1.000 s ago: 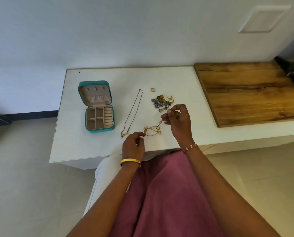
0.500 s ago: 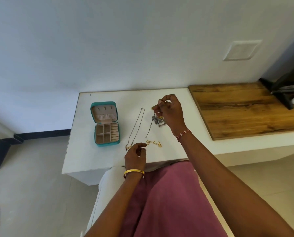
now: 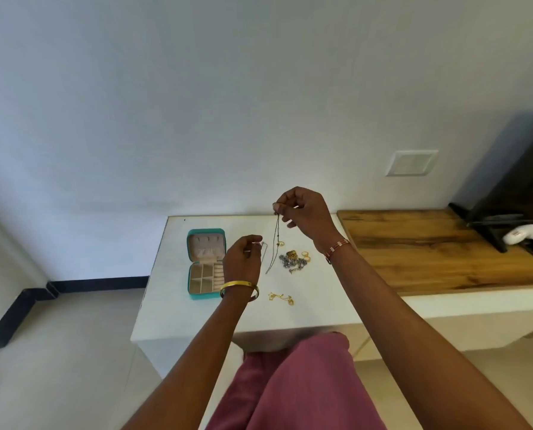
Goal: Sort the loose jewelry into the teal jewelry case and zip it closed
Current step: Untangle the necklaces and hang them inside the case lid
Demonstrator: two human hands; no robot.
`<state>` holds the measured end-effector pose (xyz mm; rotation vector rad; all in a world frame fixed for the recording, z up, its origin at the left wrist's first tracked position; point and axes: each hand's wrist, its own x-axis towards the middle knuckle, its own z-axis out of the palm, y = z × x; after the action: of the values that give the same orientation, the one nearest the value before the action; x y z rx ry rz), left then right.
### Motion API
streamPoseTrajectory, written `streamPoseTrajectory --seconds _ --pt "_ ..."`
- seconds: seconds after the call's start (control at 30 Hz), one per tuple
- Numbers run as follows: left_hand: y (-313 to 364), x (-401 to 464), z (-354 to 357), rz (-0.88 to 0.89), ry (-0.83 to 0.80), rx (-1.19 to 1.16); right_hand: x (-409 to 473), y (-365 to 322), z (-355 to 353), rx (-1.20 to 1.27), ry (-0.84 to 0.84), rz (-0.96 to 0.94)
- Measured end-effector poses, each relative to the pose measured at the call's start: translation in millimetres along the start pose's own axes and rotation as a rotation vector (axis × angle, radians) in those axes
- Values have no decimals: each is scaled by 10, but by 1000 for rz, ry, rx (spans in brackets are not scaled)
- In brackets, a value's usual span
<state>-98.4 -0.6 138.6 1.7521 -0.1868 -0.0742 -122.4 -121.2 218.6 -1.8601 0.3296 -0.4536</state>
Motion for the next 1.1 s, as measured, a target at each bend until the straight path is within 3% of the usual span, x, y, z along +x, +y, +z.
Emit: streamPoseTrajectory --seconds 0.43,0.73,0.87,1.1 --pt "759 -256 -319 196 -87 -125 -516 -488 -14 -97 -18 -103" --pt "822 -435 -441 150 -156 -195 -752 -553 -6 -102 53 -154" --pt "904 -458 -481 133 -158 -215 -857 -527 -13 54 78 -101" --pt "982 -497 -539 86 -176 -232 -1044 -335 65 223 -83 90"
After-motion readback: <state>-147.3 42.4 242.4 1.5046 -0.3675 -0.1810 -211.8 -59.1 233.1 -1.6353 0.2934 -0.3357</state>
